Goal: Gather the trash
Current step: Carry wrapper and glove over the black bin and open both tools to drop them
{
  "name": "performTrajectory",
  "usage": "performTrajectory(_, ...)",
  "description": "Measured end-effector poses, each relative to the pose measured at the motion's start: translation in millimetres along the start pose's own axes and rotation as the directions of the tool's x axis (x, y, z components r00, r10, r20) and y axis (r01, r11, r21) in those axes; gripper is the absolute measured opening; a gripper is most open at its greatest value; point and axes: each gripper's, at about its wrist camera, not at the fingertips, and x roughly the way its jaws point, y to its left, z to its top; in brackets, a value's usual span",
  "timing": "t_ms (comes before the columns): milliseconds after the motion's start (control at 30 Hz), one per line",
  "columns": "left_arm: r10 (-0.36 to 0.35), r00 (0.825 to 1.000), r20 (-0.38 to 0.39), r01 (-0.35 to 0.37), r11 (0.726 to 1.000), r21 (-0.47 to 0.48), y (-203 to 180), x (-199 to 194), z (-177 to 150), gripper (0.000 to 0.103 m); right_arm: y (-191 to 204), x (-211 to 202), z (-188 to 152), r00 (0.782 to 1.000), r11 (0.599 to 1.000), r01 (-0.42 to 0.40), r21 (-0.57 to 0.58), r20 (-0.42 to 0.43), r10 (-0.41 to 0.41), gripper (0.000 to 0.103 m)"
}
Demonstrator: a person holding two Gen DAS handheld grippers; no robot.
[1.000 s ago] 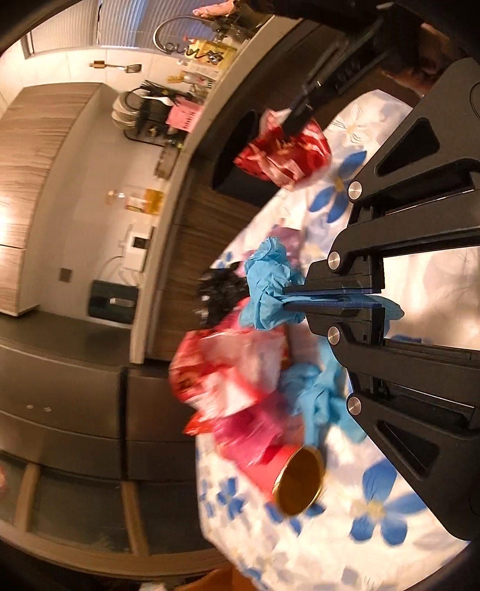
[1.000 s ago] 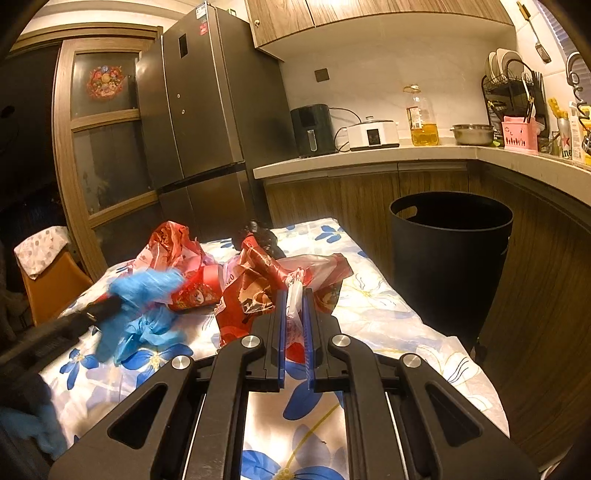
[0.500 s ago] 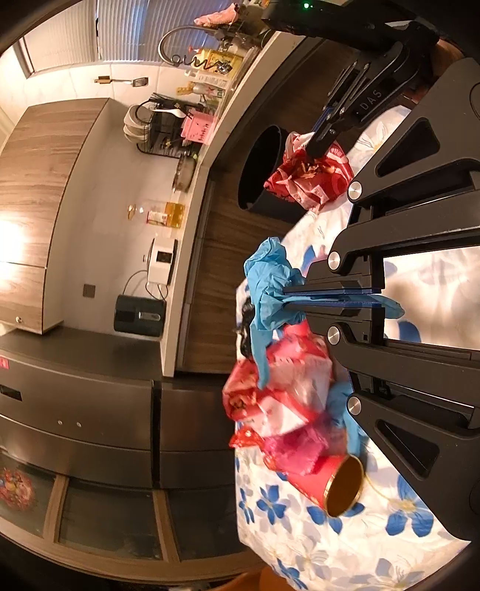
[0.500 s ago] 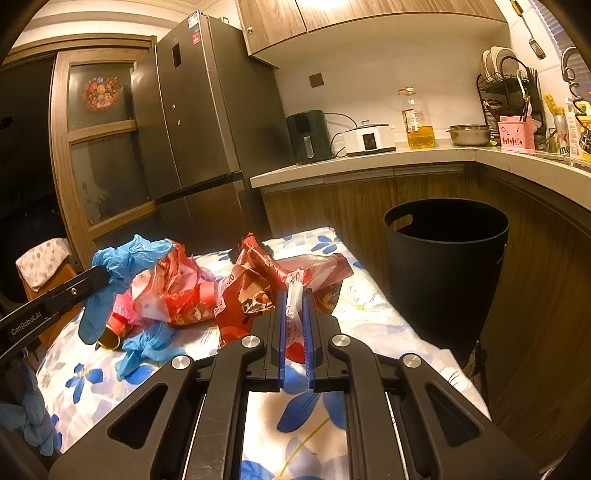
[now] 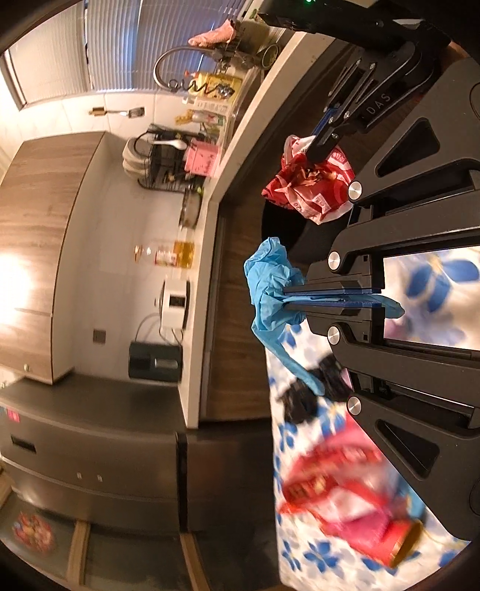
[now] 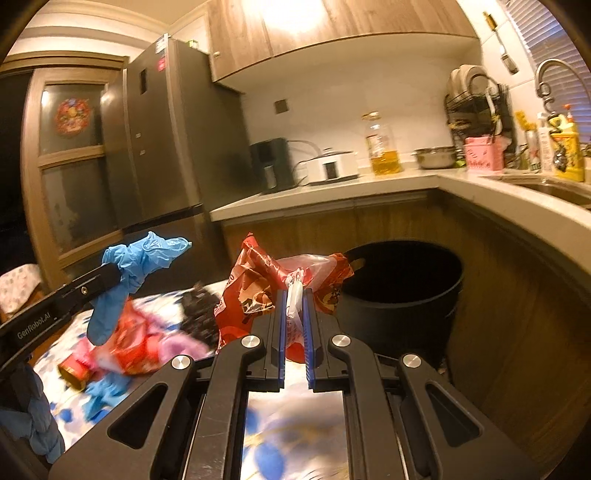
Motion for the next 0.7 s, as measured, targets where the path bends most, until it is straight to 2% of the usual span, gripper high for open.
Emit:
performTrajectory(267, -0.110, 0.994, 0.016, 0.109, 0.993, 0.039, -50, 63, 25, 0.001, -43, 18, 37, 0.988, 0.990, 0.138, 0.002, 0.073, -0.138, 0.009)
performTrajectory(467, -0.153, 0.988, 0.016, 0.152, 0.988, 0.040, -77, 106, 33, 0.001, -68, 34, 51, 0.974, 0.980, 0.201, 0.009, 0.104, -0.200, 0.009)
performTrajectory(700, -0.189, 0.982, 0.009, 0.188, 0.982, 0.021, -94, 145, 34, 0.001, -90, 57, 58, 0.967, 0.971, 0.237, 0.011, 0.095, -0.237, 0.009)
